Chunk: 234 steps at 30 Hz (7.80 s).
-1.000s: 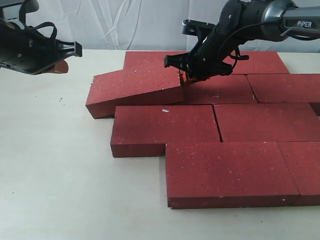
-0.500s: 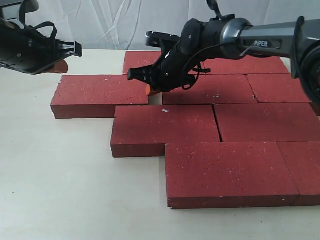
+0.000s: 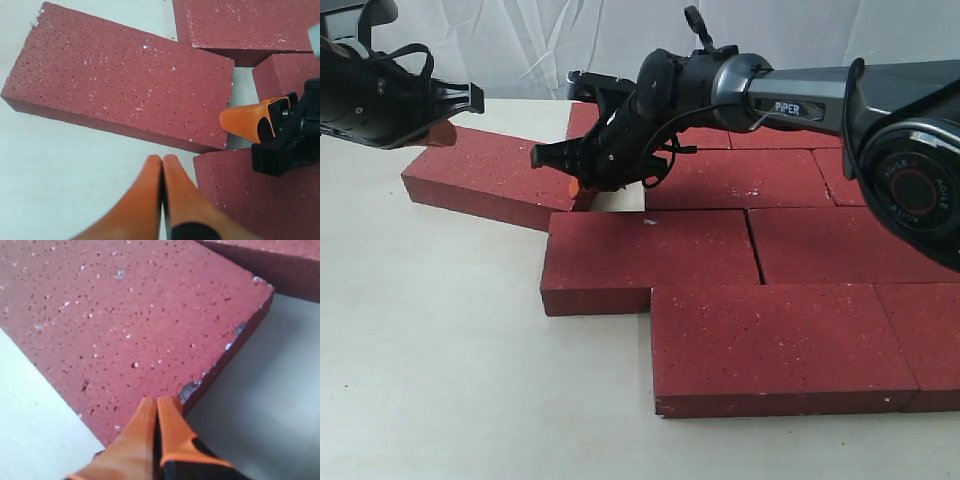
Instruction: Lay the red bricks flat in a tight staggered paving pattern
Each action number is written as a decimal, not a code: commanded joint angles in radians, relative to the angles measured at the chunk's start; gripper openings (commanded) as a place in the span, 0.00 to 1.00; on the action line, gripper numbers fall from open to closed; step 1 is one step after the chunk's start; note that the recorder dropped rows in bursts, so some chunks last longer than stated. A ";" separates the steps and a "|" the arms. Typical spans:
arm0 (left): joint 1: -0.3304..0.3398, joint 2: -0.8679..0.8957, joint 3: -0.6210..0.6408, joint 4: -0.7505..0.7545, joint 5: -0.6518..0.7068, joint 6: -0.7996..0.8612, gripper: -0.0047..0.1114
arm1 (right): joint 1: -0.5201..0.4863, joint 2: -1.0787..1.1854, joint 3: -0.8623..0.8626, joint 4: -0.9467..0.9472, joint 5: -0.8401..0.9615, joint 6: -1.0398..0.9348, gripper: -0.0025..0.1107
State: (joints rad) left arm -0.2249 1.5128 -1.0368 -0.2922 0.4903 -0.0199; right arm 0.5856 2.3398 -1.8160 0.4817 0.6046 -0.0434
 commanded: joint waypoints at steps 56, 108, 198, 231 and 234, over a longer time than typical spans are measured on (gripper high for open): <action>0.245 0.439 -0.378 0.268 -0.040 0.005 0.04 | -0.088 -0.192 -0.003 -0.271 0.323 0.002 0.01; 0.293 0.750 -0.607 0.147 0.170 0.057 0.04 | -0.025 -0.057 -0.003 -0.055 0.098 -0.005 0.01; 0.244 0.745 -0.551 -0.161 0.404 0.285 0.04 | -0.116 -0.124 -0.005 -0.183 0.304 0.133 0.01; 0.306 0.322 -0.158 -0.146 0.209 0.289 0.04 | -0.115 -0.233 -0.005 -0.188 0.470 0.125 0.01; 0.280 0.247 -0.106 -0.108 0.183 0.291 0.04 | -0.115 -0.235 -0.005 -0.189 0.504 0.123 0.01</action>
State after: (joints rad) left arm 0.0764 1.8239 -1.1840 -0.4273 0.7010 0.2674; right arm 0.4755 2.1156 -1.8180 0.3004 1.0761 0.0909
